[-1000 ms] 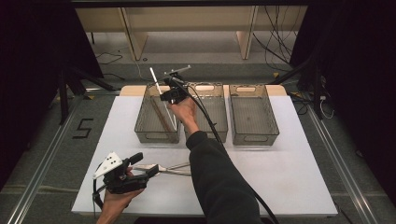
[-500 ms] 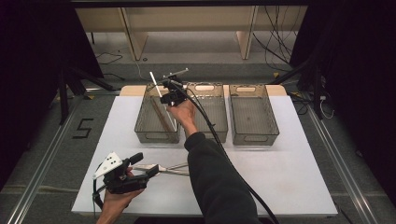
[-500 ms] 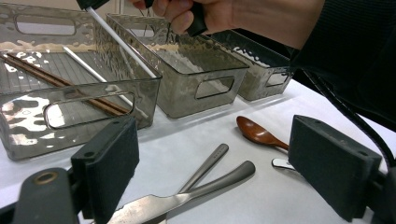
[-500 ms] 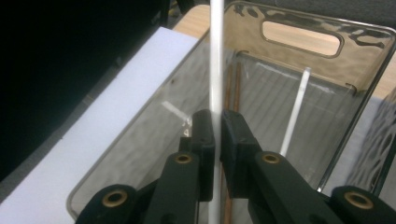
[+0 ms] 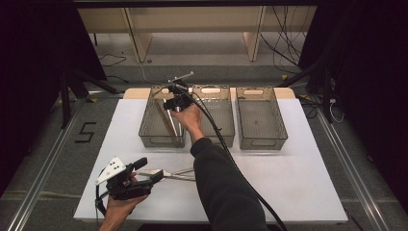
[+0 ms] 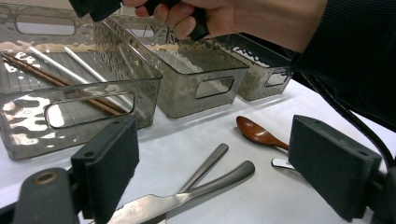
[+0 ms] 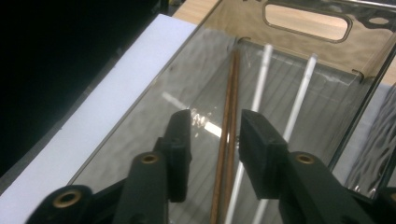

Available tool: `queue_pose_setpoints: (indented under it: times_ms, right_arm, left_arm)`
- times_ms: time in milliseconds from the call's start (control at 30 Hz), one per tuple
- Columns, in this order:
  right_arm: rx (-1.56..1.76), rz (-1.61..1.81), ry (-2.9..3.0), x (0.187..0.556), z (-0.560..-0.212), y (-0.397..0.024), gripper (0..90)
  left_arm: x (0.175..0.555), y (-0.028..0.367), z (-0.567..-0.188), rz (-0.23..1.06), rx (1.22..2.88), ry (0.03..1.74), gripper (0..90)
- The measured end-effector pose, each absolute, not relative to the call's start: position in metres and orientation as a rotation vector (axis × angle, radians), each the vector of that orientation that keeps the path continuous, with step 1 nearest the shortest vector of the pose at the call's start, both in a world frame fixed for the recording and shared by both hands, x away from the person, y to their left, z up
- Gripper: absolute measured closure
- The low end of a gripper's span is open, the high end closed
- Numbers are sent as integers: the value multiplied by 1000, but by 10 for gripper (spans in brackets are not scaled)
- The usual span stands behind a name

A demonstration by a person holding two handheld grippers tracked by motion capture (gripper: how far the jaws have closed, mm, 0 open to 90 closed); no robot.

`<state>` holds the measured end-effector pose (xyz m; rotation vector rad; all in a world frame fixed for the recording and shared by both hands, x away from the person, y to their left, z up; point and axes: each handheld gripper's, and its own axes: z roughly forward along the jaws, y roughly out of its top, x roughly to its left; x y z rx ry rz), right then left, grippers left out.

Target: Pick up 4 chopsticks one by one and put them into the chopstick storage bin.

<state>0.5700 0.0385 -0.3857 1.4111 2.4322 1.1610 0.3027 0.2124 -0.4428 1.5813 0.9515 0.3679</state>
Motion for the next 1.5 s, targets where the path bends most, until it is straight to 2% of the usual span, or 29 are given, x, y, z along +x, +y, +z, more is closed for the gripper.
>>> queue_pose_setpoints:
  times_ms: [100, 433, 1133, 1500]
  right_arm:
    - [1404, 1186, 2439, 567, -381, 34, 555]
    - [1299, 1193, 2498, 551, -363, 5, 451]
    - [1154, 1224, 2547, 489, -344, -56, 369]
    - [1135, 1174, 2582, 456, -354, -88, 360]
  left_arm:
    - [303, 213, -443, 368, 1582, 952, 159]
    - [303, 212, -443, 373, 1586, 953, 159]
    - [304, 212, -444, 381, 1591, 961, 159]
    - [304, 212, -445, 383, 1597, 964, 159]
